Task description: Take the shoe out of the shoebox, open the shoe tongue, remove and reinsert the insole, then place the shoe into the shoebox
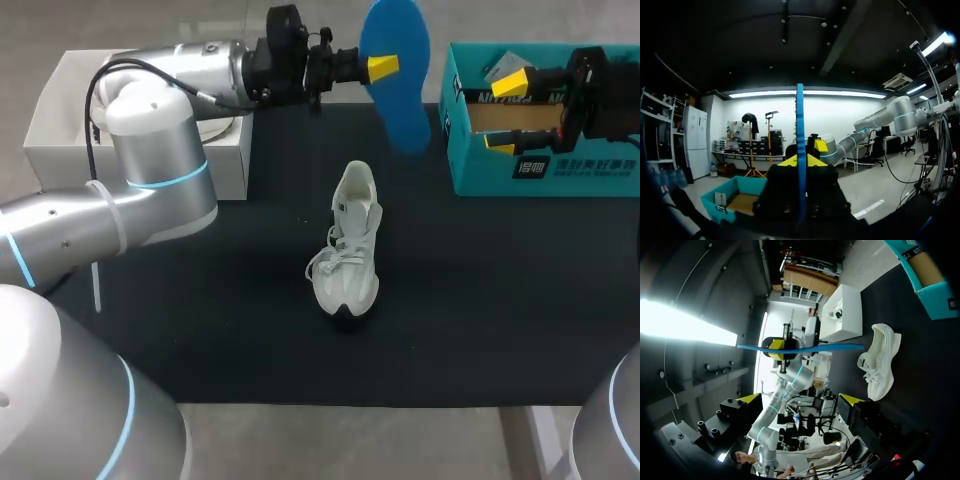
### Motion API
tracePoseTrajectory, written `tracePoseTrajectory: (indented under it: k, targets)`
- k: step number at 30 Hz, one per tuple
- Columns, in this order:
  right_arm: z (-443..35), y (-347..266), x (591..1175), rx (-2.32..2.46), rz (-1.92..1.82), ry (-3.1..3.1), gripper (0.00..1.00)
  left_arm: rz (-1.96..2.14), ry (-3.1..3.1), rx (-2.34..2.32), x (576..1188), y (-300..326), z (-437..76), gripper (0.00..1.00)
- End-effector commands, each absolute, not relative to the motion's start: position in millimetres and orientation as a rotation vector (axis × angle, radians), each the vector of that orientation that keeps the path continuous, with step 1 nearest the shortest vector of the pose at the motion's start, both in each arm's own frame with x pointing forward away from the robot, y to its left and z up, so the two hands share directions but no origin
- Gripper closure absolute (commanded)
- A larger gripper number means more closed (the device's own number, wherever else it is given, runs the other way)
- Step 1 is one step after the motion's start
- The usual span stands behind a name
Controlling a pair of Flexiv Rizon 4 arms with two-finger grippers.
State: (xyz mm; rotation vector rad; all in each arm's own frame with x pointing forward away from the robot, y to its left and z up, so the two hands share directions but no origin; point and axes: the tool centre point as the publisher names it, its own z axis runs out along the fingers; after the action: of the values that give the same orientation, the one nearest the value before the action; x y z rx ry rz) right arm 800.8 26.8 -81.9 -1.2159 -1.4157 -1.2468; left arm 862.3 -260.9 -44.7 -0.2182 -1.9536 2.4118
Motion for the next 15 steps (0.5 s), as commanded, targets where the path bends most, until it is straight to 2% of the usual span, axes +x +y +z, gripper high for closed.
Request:
tracePoseTrajectory:
  k: [1, 15]
  targets:
    - [-82, 28, 801, -1.218, -1.246, -1.416, 0.00, 2.358, -2.163, -1.858, 864, -260, -46, 1.00]
    - [-82, 28, 801, -1.218, -1.246, -1.416, 0.00, 2.032, -2.127, -2.635, 869, -255, -61, 1.00]
